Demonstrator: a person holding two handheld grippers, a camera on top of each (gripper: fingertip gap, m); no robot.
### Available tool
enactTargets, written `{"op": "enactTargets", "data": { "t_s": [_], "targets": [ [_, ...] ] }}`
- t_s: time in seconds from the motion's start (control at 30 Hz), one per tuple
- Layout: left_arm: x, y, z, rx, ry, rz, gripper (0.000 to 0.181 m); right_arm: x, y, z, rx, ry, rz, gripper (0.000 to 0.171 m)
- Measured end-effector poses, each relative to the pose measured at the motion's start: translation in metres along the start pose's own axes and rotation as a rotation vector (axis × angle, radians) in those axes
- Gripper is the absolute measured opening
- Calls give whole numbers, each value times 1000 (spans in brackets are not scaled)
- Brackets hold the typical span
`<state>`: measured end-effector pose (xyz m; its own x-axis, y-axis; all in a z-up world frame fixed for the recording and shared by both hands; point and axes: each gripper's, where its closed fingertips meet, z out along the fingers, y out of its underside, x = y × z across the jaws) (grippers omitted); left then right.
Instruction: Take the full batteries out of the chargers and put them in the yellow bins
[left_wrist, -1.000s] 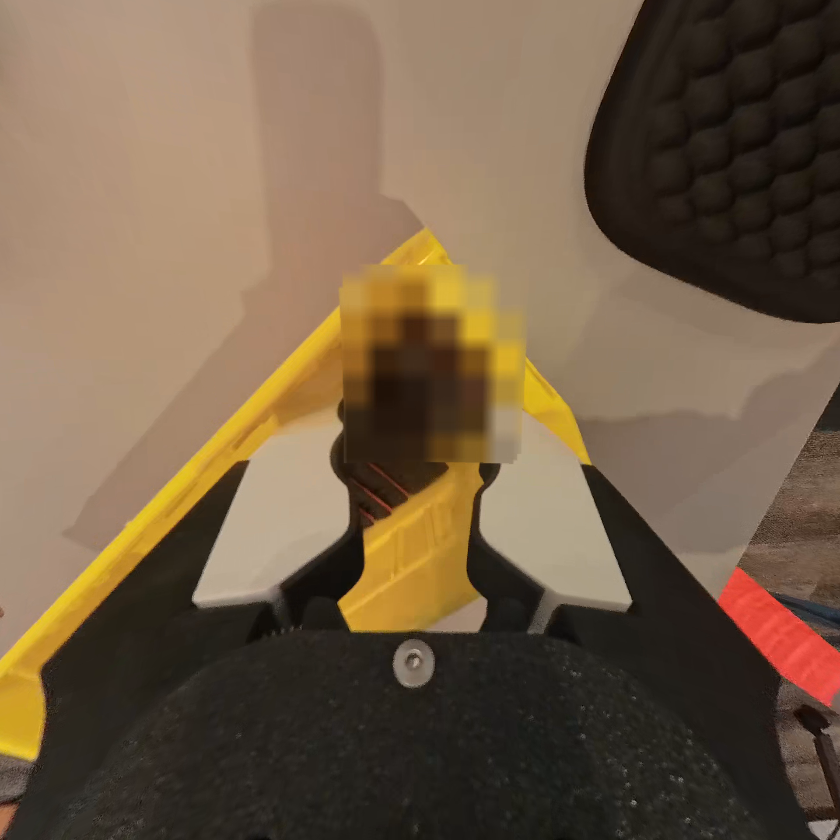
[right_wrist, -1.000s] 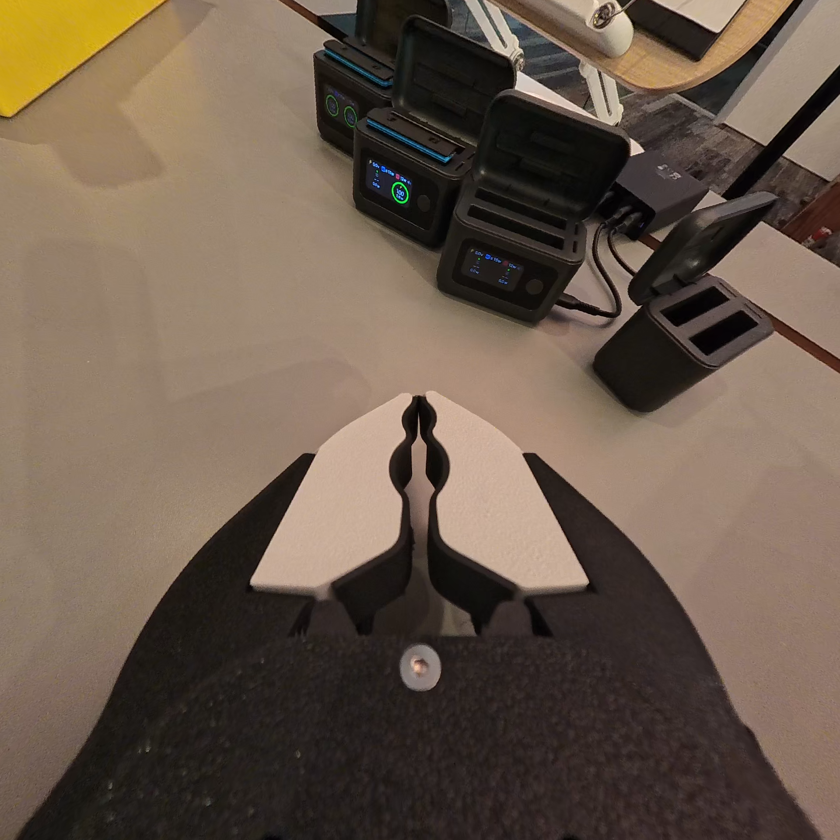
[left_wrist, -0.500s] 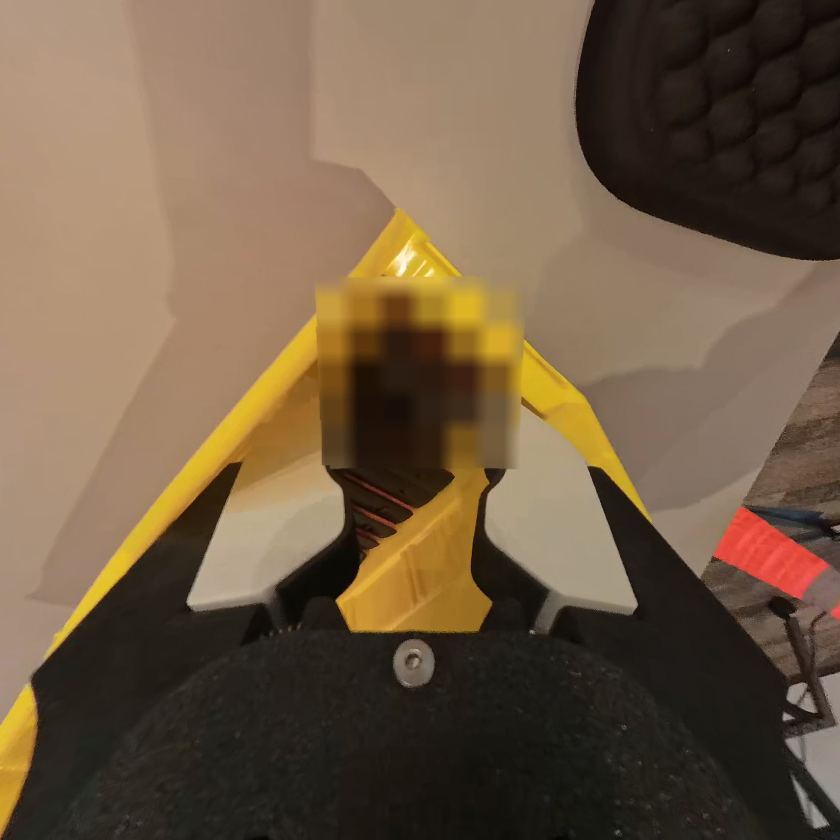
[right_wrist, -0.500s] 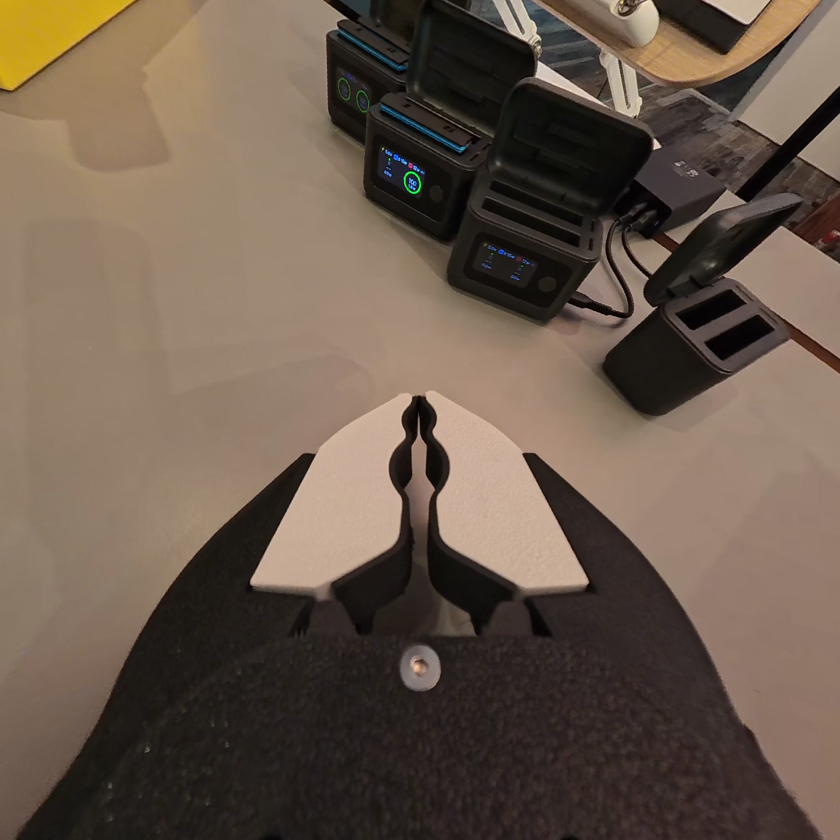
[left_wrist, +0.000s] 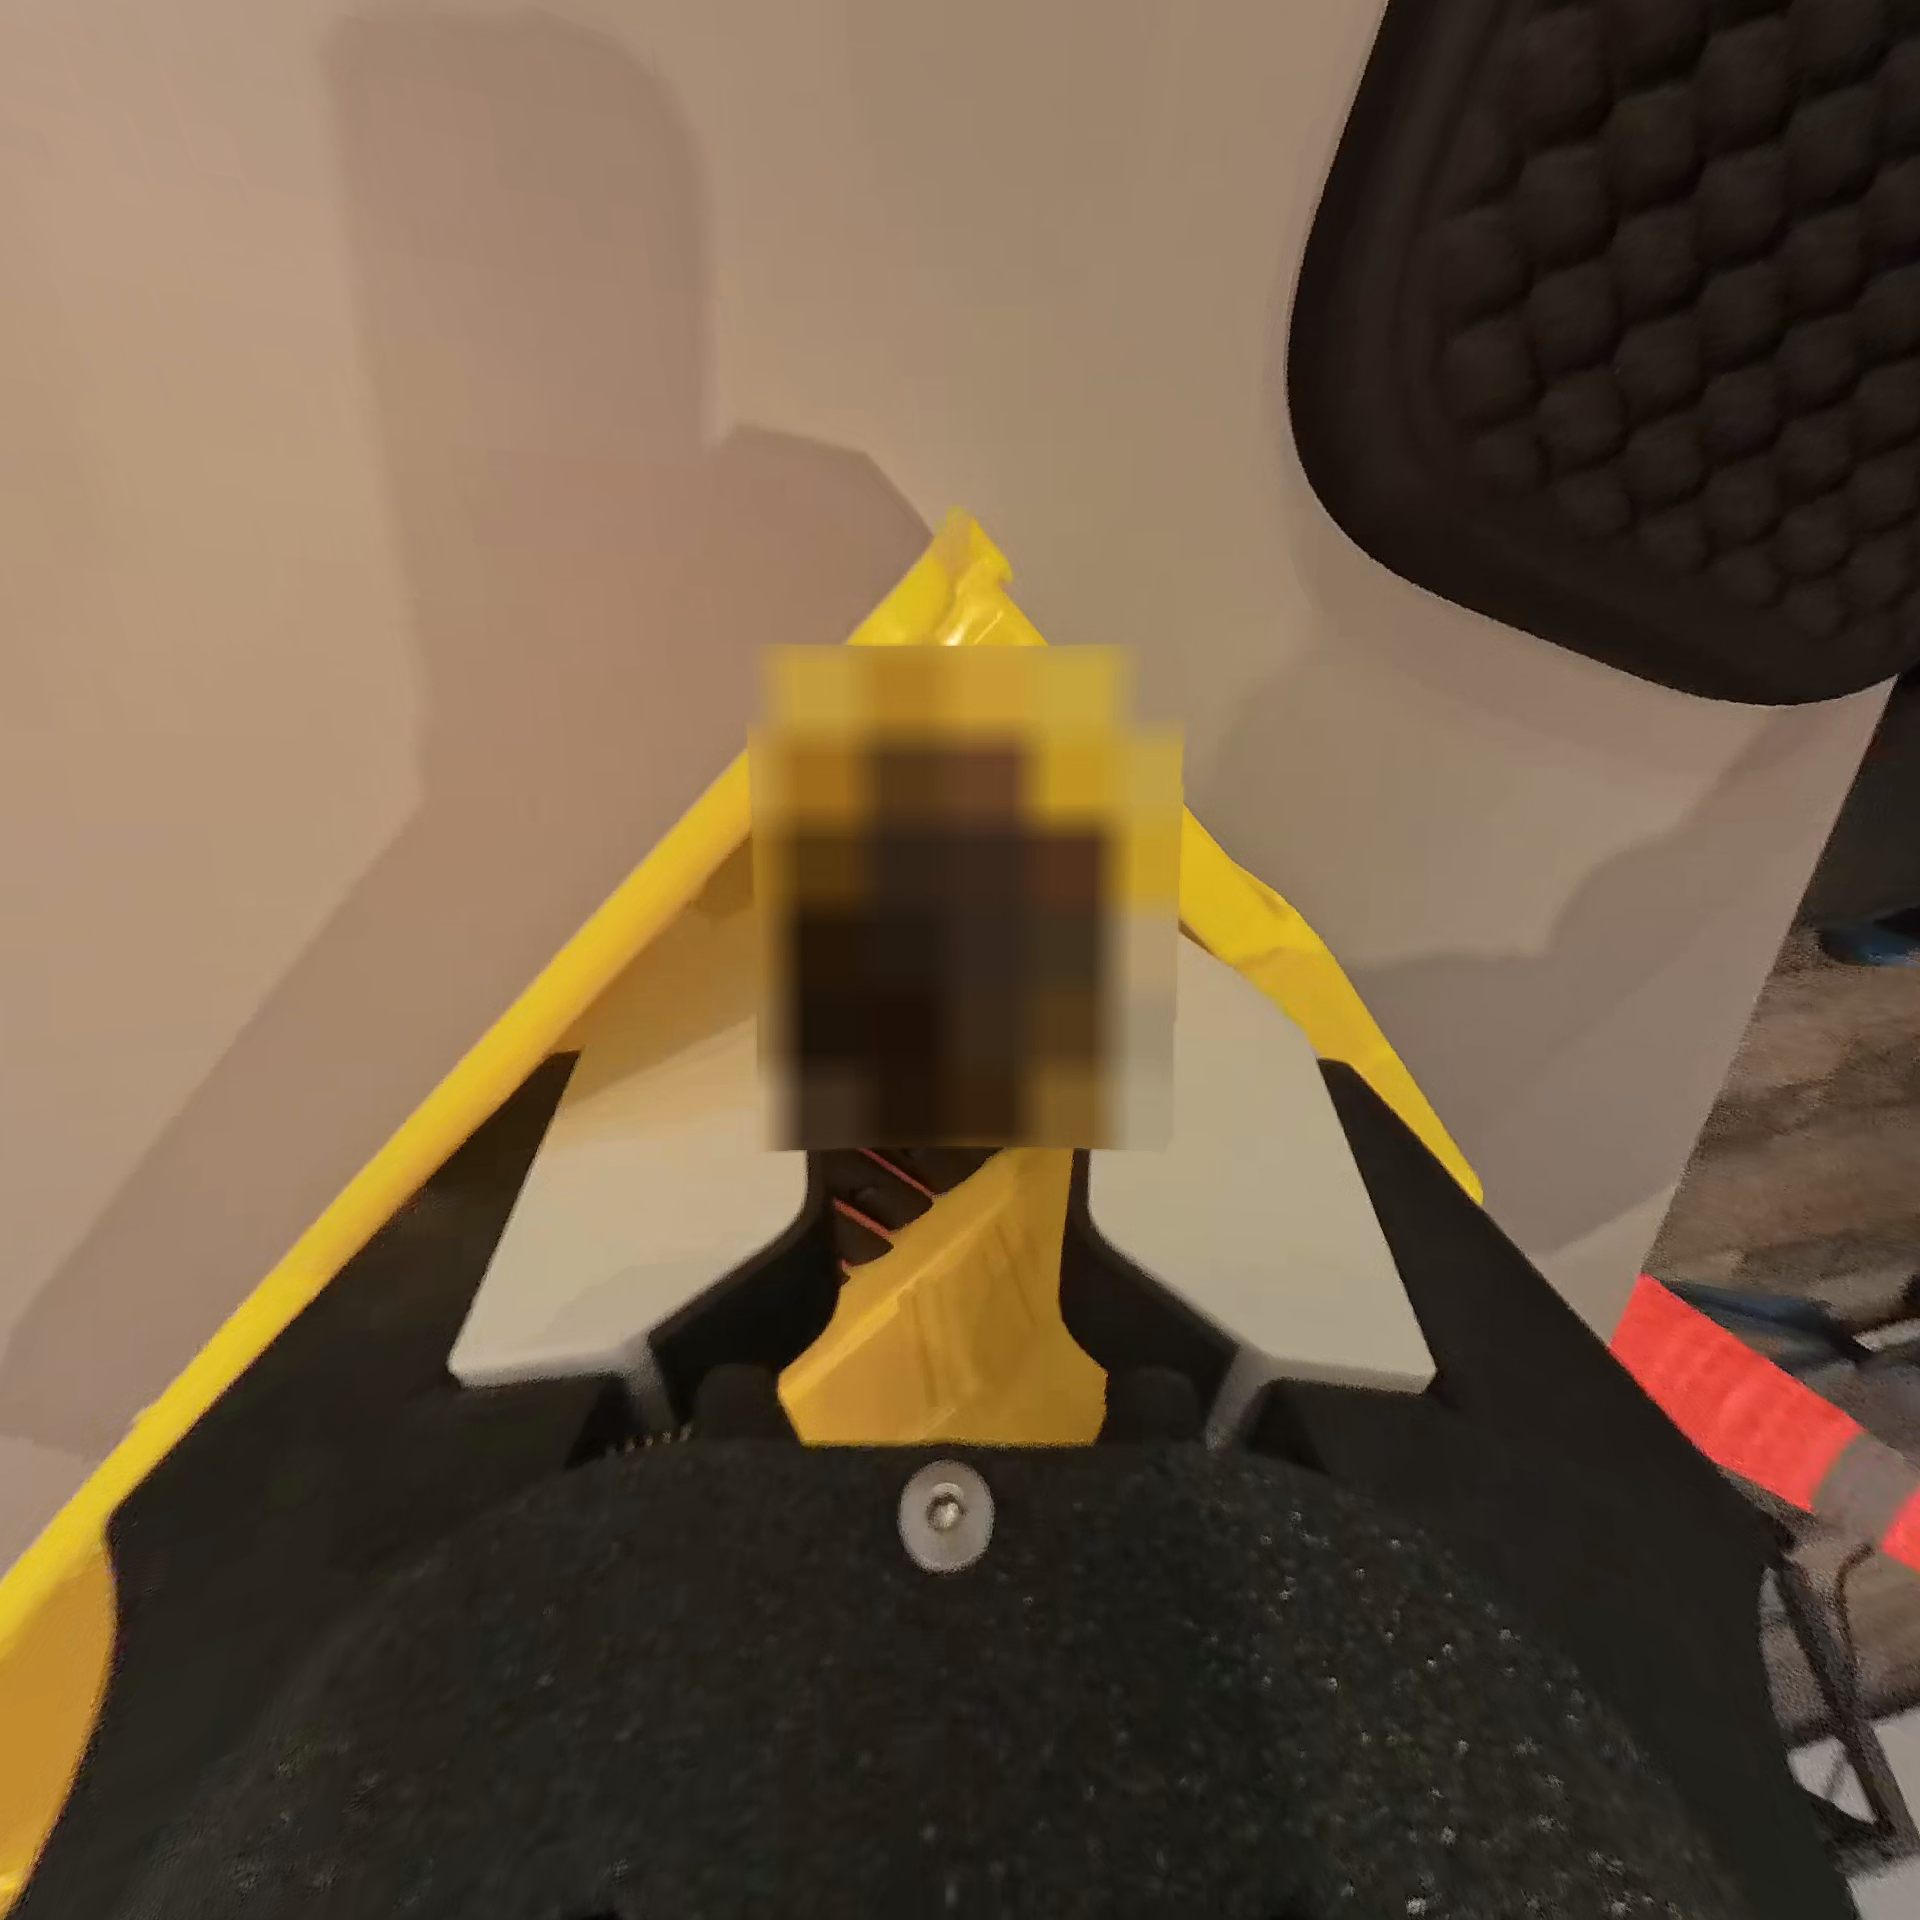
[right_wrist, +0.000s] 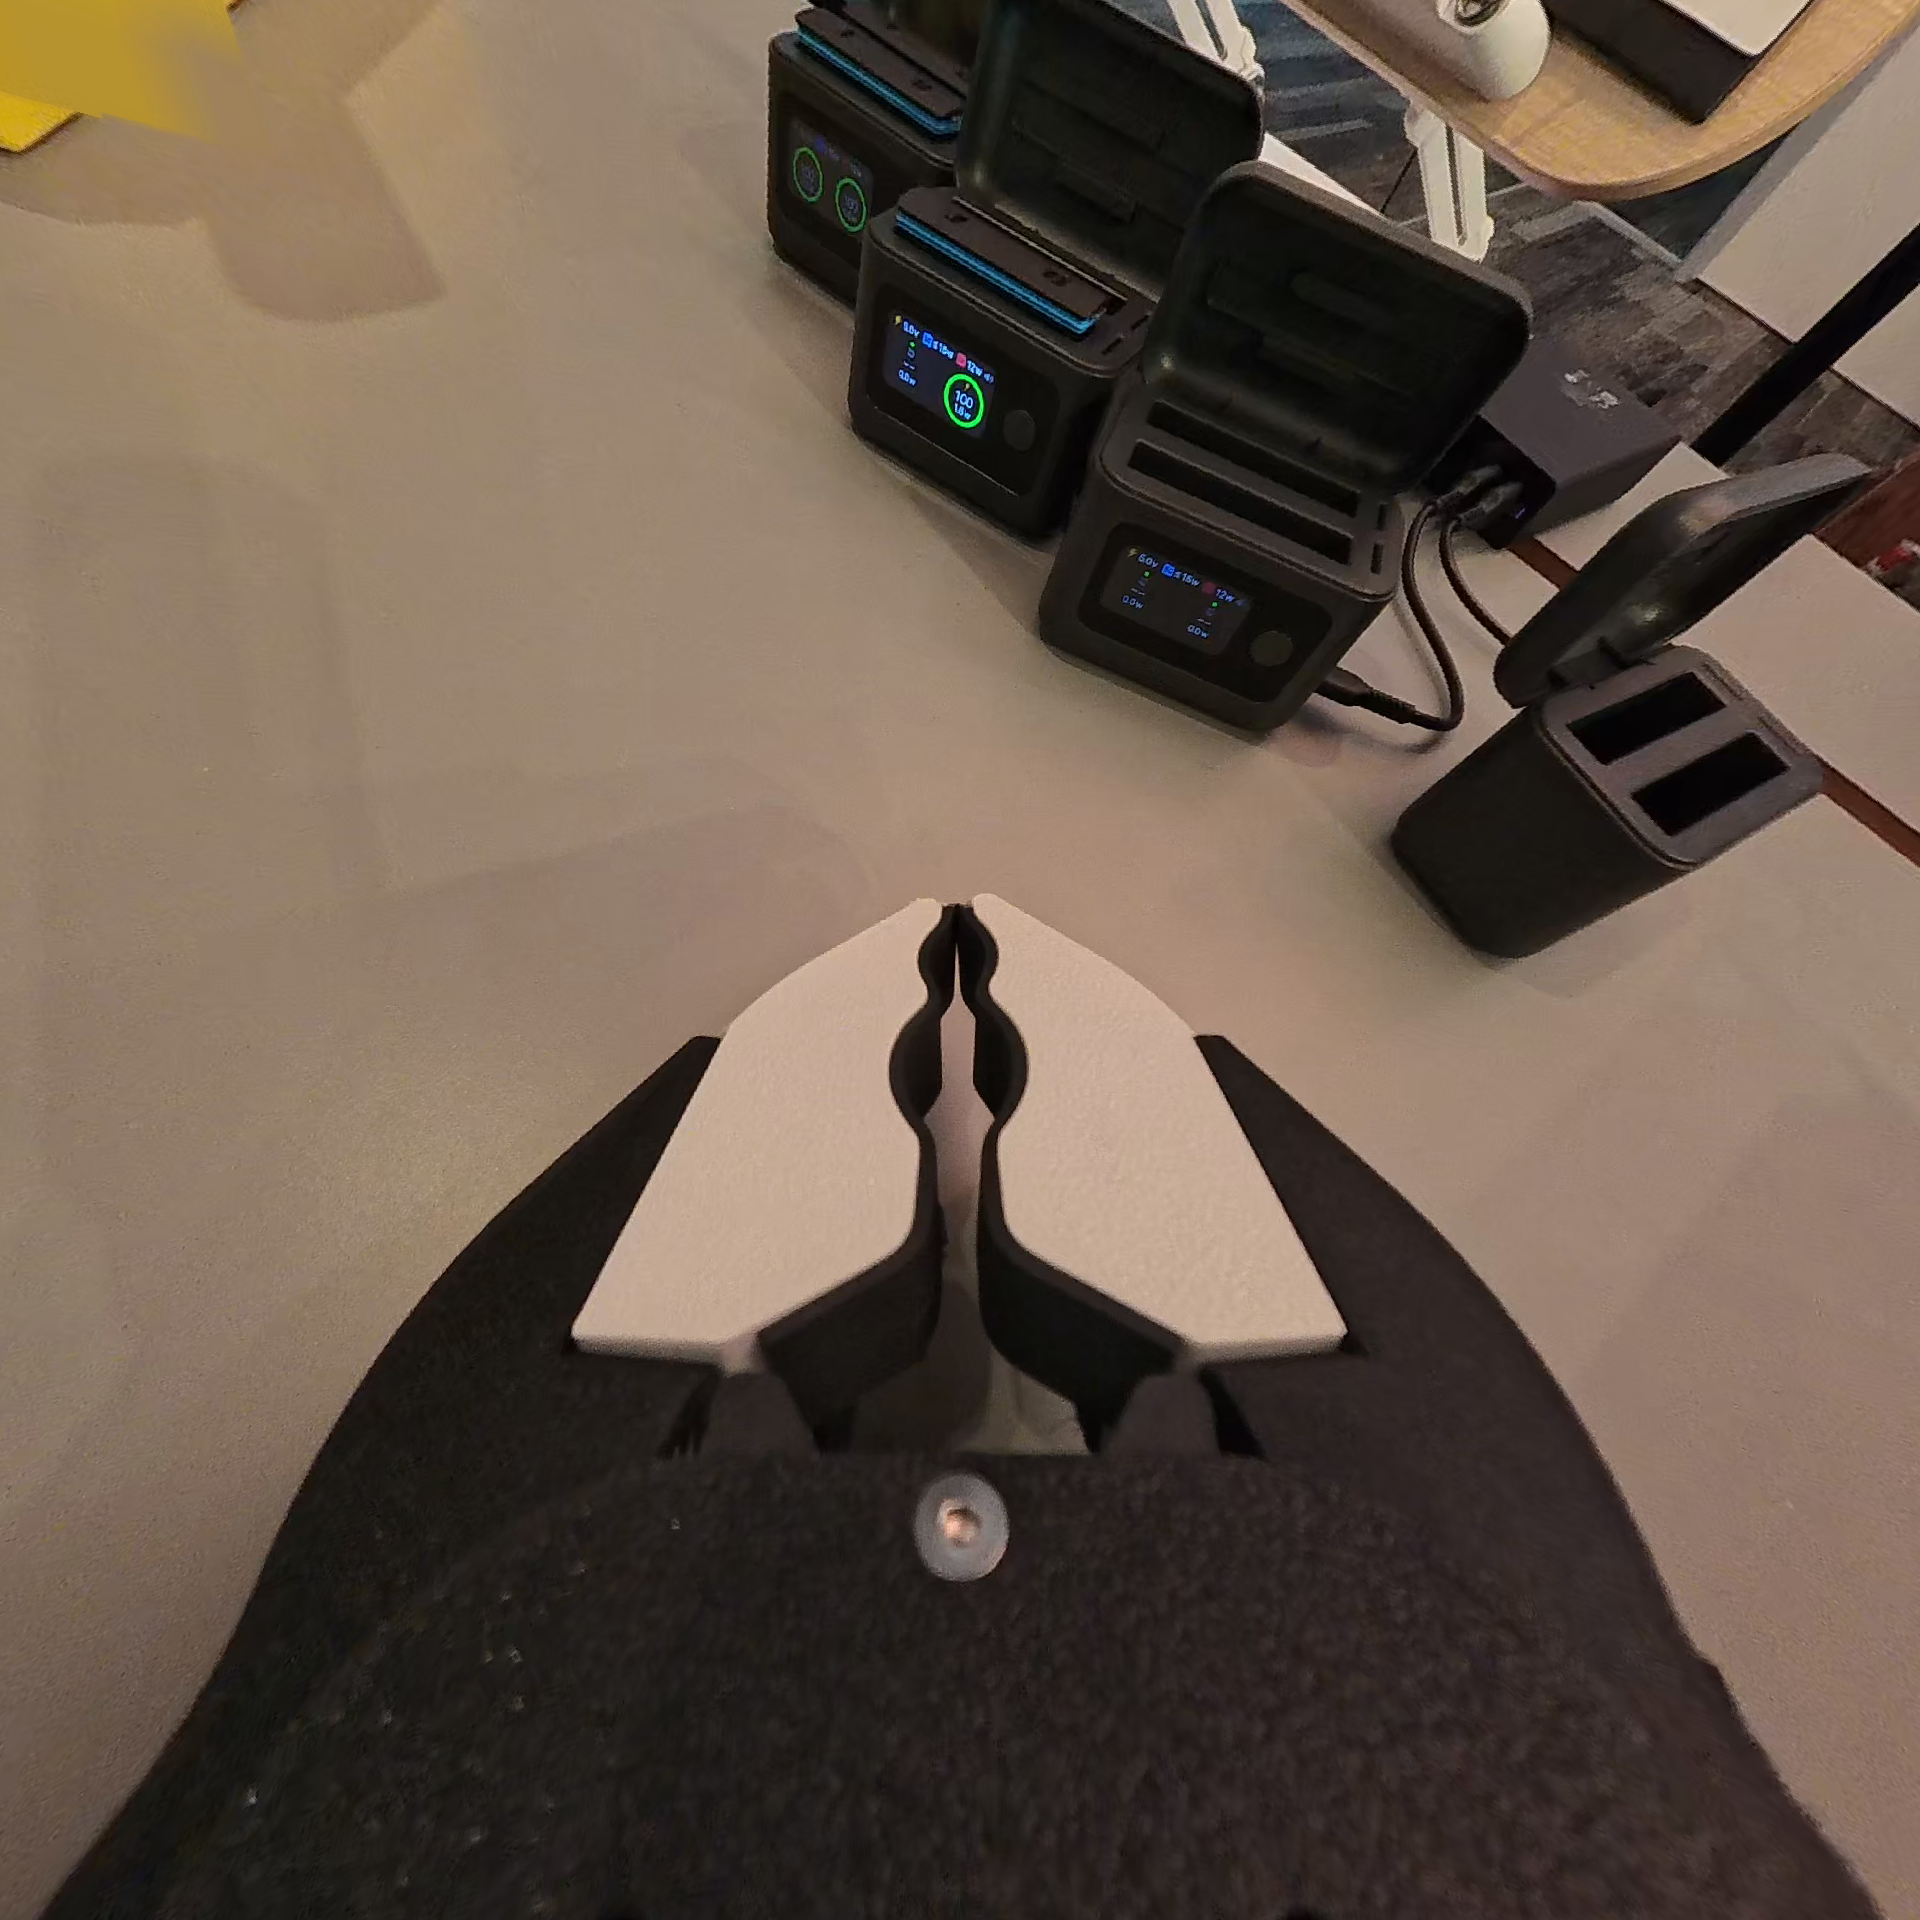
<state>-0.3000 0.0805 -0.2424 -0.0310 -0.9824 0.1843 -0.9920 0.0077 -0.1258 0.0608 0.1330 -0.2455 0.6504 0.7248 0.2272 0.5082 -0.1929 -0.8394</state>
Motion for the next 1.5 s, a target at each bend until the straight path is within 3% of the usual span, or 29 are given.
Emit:
{"op": "enactTargets", "data": {
  "t_s": [0.33, 0.6, 0.97, 1.17, 1.5],
  "targets": [
    [4, -5, -18, -11, -109, -12, 38, -1, 1, 1, -6, 1, -10, 0],
    [15, -25, -37, 133, -107, -25, 19, -1, 1, 1, -6, 1, -16, 0],
    [22, -28, -28, 67, -119, -61, 30, -2, 0, 1, -5, -1, -22, 0],
    [27, -15, -22, -93, -140, -152, 48, -4, 1, 1, -12, -3, -31, 0],
    [13, -15, -16, -121, -252, -313, 35, -6, 2, 2, -21, -7, -46, 0]
  ]
}}
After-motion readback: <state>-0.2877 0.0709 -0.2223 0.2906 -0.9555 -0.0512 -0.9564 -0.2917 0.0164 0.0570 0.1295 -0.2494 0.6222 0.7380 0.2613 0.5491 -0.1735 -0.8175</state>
